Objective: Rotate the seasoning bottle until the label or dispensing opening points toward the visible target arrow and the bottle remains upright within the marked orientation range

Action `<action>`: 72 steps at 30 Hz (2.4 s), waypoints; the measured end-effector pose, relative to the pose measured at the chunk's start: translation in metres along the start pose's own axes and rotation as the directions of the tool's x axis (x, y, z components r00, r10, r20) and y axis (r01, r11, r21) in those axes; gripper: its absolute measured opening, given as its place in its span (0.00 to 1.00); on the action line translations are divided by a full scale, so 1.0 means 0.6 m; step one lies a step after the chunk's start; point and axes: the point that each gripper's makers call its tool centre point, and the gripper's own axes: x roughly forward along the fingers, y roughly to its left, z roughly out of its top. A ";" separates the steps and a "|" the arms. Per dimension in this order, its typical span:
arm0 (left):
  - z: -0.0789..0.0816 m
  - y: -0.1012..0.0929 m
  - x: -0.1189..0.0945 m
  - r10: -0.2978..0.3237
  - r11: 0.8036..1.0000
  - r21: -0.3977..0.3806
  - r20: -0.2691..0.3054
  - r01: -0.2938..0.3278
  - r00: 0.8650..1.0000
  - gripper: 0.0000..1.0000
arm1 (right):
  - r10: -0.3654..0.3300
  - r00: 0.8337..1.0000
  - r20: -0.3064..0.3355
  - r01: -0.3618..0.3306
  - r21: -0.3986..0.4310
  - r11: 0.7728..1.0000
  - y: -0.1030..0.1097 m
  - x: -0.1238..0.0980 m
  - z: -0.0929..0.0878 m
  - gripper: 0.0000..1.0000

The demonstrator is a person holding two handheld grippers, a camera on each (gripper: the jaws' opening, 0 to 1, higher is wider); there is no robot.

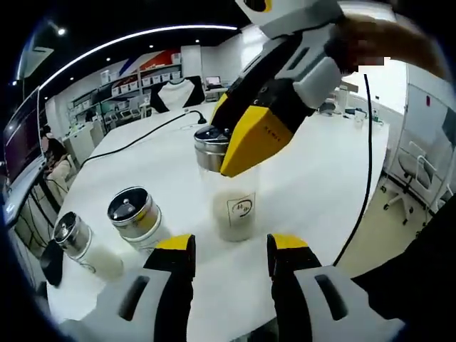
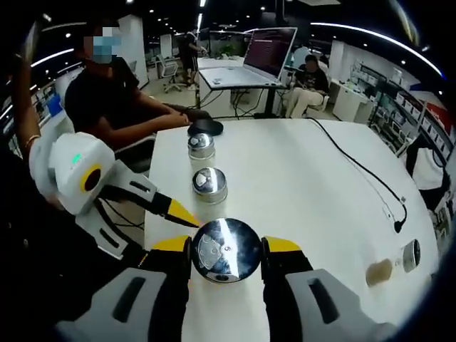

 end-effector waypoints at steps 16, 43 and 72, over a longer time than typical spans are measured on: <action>0.011 0.051 -0.046 0.061 0.998 -0.005 -0.003 -0.061 0.998 0.43 | -0.078 0.996 0.034 0.075 0.089 0.993 -0.002 -0.012 0.015 0.38; 0.045 -0.002 0.000 -0.095 0.993 0.069 0.016 0.094 0.995 0.46 | -0.145 0.988 0.048 0.135 0.178 0.975 -0.015 -0.049 0.018 0.39; 0.093 -0.002 0.060 -0.107 0.993 0.058 0.010 0.106 0.994 0.45 | -0.342 0.939 0.044 0.306 0.347 0.886 -0.115 -0.162 -0.056 0.39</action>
